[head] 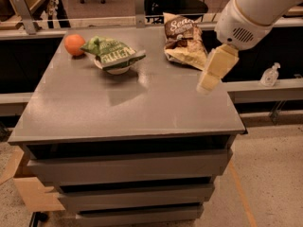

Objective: Pick green jalapeno chip bag from paper bowl and place on counter

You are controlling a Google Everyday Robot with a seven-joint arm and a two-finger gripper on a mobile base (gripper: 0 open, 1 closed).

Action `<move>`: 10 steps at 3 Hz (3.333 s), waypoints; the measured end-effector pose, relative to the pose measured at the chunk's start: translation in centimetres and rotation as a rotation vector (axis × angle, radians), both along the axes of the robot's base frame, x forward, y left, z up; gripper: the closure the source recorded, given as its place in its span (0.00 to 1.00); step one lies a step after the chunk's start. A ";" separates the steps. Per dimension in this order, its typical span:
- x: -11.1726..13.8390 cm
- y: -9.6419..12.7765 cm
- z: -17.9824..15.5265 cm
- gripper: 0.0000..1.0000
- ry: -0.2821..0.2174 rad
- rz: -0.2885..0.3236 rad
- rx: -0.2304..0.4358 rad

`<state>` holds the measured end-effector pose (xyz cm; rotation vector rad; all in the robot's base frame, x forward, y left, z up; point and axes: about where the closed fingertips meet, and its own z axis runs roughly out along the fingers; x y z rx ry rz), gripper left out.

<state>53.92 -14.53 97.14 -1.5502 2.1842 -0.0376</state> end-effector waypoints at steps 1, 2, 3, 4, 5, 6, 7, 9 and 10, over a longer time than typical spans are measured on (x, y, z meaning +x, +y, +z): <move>4.5 2.9 -2.2 0.00 0.021 0.005 0.107; 4.5 2.9 -2.2 0.00 0.020 0.005 0.107; 6.9 4.8 -2.5 0.00 -0.033 -0.009 0.116; 10.7 7.9 -2.2 0.00 -0.087 -0.019 0.154; 13.8 11.4 -1.5 0.00 -0.113 -0.023 0.241; 15.3 14.5 -1.0 0.00 -0.097 -0.029 0.342; 16.3 17.1 -1.1 0.00 -0.054 -0.042 0.418; 18.3 21.4 -1.9 0.00 0.020 -0.042 0.489; 19.6 22.4 -3.6 0.00 0.062 -0.060 0.503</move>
Offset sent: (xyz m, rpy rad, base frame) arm 0.0340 0.0234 -0.0139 0.0843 0.0108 0.0029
